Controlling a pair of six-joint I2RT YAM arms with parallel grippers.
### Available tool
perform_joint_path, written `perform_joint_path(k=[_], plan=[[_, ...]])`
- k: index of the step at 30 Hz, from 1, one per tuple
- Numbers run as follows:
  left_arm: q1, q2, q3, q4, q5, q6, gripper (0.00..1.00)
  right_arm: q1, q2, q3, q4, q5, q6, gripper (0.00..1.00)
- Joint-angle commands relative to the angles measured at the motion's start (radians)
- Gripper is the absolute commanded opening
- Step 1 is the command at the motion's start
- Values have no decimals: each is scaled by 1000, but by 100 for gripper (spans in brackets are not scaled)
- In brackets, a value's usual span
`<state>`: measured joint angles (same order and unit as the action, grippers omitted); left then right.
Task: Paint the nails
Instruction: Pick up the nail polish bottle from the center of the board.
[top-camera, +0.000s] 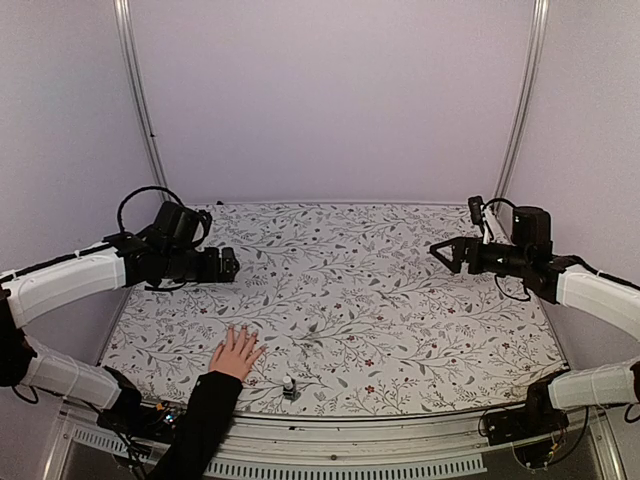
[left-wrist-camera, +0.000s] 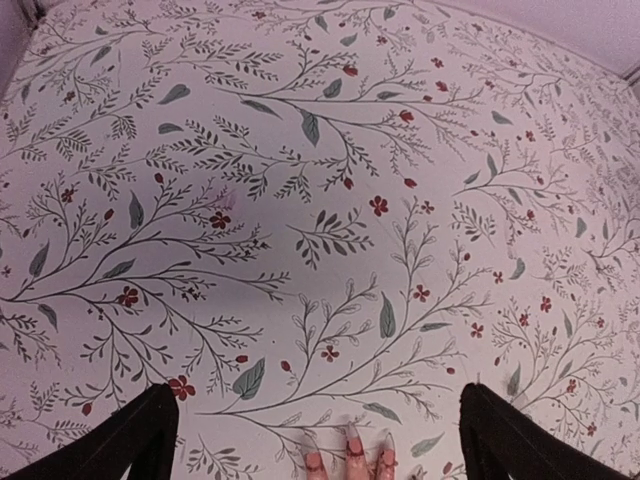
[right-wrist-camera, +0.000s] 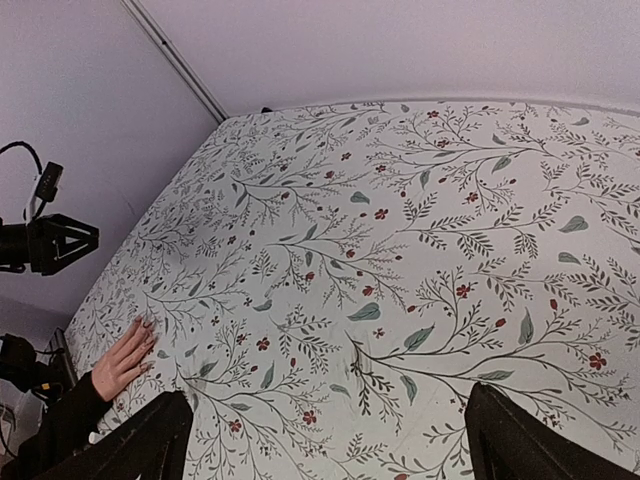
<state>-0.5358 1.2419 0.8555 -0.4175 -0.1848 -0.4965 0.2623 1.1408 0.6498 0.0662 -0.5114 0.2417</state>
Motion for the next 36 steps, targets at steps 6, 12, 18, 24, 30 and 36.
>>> perform_joint_path(k=[6, 12, 18, 24, 30, 36], plan=[[-114, 27, 115, -172, 151, 162, 100, 9, 7, 41, -18, -92, -42, 99], [-295, 19, 182, -315, 176, 205, 100, 11, 22, 45, -10, -124, -39, 99], [-465, 35, 237, -400, 237, 199, 100, 19, 19, 38, -6, -140, -39, 99], [-623, 134, 292, -448, 224, 184, 99, 21, 23, 45, -20, -131, -49, 99], [-701, 273, 326, -465, 188, 186, 89, 21, 6, 42, -29, -130, -51, 99], [-735, 370, 344, -468, 167, 194, 71, 22, 1, 36, -24, -121, -54, 99]])
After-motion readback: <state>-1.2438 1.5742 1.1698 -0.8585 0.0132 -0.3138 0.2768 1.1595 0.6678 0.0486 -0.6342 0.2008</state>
